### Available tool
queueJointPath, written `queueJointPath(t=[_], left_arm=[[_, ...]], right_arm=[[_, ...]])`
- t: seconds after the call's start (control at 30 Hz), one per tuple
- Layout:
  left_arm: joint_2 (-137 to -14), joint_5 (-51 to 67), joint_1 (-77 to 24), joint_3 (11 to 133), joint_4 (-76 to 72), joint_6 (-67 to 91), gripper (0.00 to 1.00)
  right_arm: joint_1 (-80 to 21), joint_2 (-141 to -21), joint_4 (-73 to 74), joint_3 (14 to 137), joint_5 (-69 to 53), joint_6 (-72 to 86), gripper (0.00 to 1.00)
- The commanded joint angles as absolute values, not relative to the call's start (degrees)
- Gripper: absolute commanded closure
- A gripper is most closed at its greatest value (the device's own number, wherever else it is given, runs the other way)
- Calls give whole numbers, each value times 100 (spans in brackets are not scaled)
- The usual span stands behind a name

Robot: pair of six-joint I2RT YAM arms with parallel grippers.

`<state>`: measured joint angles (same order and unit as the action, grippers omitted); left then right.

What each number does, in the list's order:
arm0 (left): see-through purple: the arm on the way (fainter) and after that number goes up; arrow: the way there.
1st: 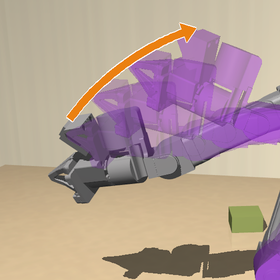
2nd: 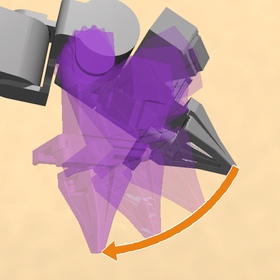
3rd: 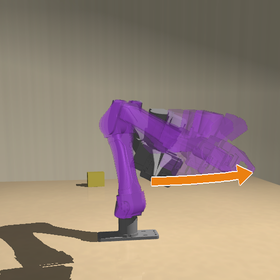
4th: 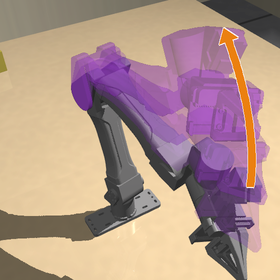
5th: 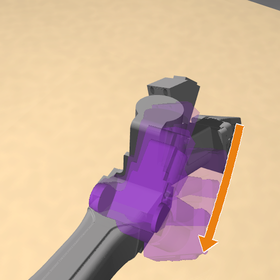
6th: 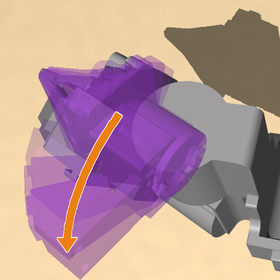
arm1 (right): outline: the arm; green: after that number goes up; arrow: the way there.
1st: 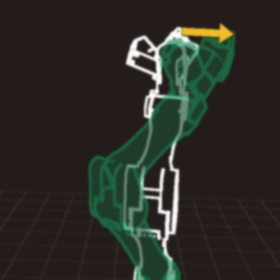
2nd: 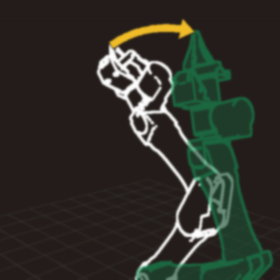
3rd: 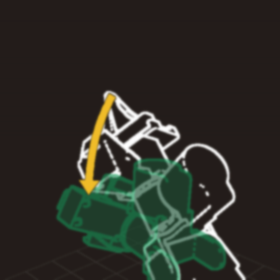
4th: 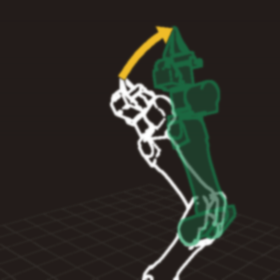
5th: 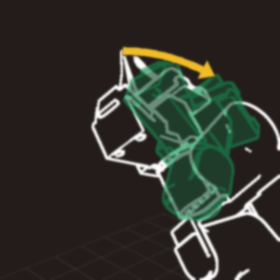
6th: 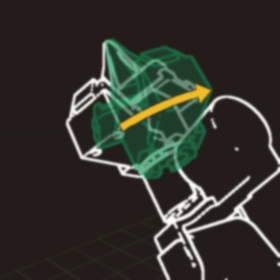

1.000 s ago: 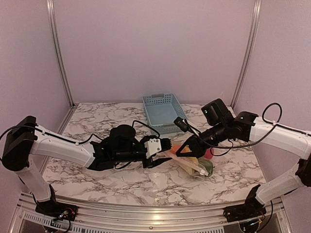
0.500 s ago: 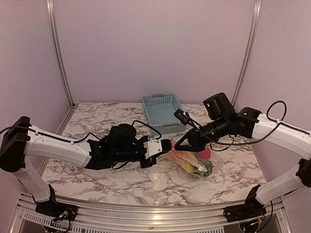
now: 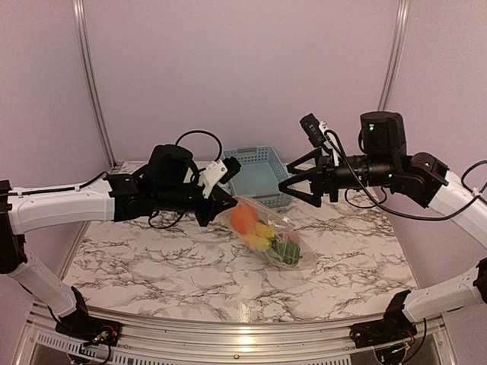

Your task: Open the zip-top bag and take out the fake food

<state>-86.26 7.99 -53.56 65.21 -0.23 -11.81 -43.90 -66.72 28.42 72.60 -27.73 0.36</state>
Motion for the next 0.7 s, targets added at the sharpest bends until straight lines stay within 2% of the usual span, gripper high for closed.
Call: queueJointPath(t=[0.0, 0.33, 0.67], left_arm=[[-8386, 1065, -5116, 7014, 1160, -493, 100], [-8385, 1343, -4880, 7842, 2124, 48, 100], [-8498, 1739, -4654, 8060, 2399, 355, 100]], right_arm=[[-4333, -6360, 2545, 7160, -2690, -228, 17], [-4368, -6119, 1438, 5862, -3060, -355, 22], [-4447, -5802, 160, 4736, -2752, -576, 22]])
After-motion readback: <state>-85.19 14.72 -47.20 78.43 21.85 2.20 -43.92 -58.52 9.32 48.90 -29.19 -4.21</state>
